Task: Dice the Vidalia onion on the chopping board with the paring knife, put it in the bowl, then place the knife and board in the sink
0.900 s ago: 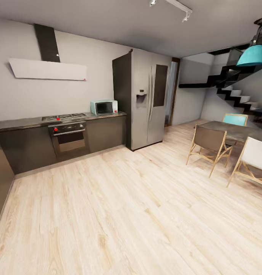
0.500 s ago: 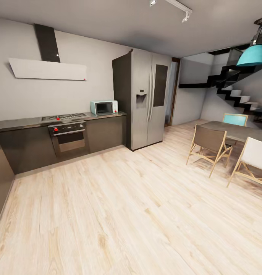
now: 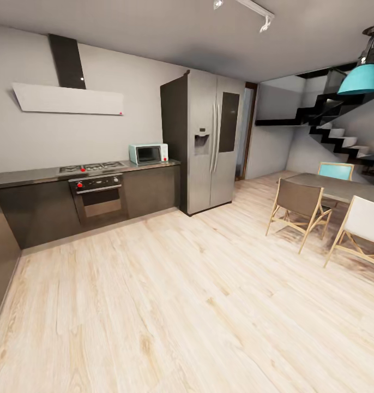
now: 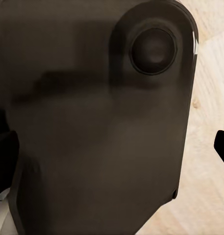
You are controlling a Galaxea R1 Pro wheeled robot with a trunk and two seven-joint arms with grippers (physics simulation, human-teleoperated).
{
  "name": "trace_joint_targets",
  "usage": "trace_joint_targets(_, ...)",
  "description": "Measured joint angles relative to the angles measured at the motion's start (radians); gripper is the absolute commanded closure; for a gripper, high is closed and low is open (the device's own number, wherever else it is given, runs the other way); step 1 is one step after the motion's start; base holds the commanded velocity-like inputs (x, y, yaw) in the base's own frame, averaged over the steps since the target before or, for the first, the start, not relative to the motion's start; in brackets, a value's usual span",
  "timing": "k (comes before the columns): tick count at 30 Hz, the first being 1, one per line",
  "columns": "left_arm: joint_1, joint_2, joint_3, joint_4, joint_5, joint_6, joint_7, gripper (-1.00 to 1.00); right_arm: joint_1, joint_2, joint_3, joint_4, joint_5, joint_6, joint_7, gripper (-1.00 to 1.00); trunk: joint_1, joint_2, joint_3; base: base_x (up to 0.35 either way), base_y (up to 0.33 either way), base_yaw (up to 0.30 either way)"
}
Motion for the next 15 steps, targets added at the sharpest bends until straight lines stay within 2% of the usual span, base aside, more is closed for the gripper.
trace_joint_targets(8,0.000,0.002,0.000,-0.008,-0.002,-0.002,0.000,-1.00,0.000,0.000,0.000,0.000,-0.001,-0.001,0.000,-1.00,0.000,0.000,0.000,0.021,0.000,0.000)
trace_joint_targets(15,0.000,0.004,0.000,-0.021,-0.002,-0.010,0.000,-1.00,0.000,0.000,0.000,0.000,0.000,-0.003,0.000,-1.00,-0.001,0.000,0.000,0.228,0.000,0.000)
